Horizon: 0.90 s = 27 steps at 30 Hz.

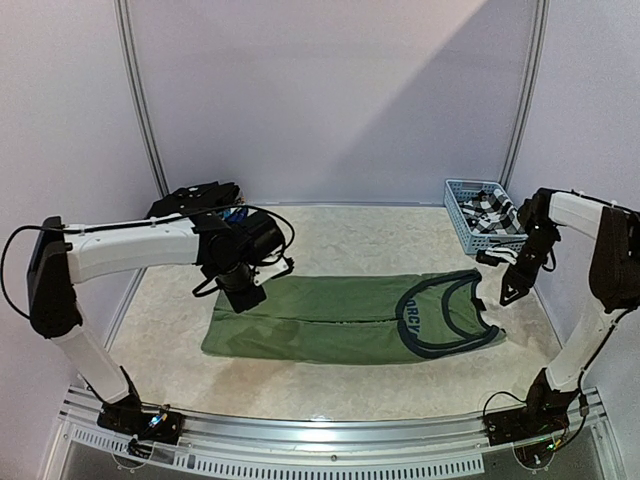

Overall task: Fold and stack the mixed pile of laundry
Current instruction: Rotate the rectangle-folded tank top at the center of the board.

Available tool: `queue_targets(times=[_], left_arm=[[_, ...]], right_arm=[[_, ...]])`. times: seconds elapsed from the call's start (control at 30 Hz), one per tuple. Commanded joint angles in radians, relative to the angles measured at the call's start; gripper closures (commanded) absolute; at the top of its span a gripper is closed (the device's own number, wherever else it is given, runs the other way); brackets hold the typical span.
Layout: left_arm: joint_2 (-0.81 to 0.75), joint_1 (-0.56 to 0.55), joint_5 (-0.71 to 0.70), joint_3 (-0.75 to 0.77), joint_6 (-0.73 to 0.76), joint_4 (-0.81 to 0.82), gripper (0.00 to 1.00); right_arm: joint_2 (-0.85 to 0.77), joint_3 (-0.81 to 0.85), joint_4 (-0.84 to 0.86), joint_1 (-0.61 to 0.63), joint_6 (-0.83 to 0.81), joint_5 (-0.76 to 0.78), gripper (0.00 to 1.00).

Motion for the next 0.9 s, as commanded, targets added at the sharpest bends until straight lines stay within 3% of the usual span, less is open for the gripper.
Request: queue_targets(times=[0.0,0.37,0.87], left_arm=[[0.089,-0.011,0.042,0.04,-0.034,0.024,0.75],[0.185,-0.001,0.013,-0.059,-0.139,0.026,0.78],[0.171,0.078,-0.031,-0.126,-0.142,0.043,0.8]], right_arm=[[0.059,0.021,0.139,0.071,0.133,-0.001,0.6],[0.198,0.079,0.188,0.243,0.196,0.008,0.74],[0.449,0.238,0.211,0.276,0.227,0.188,0.79]])
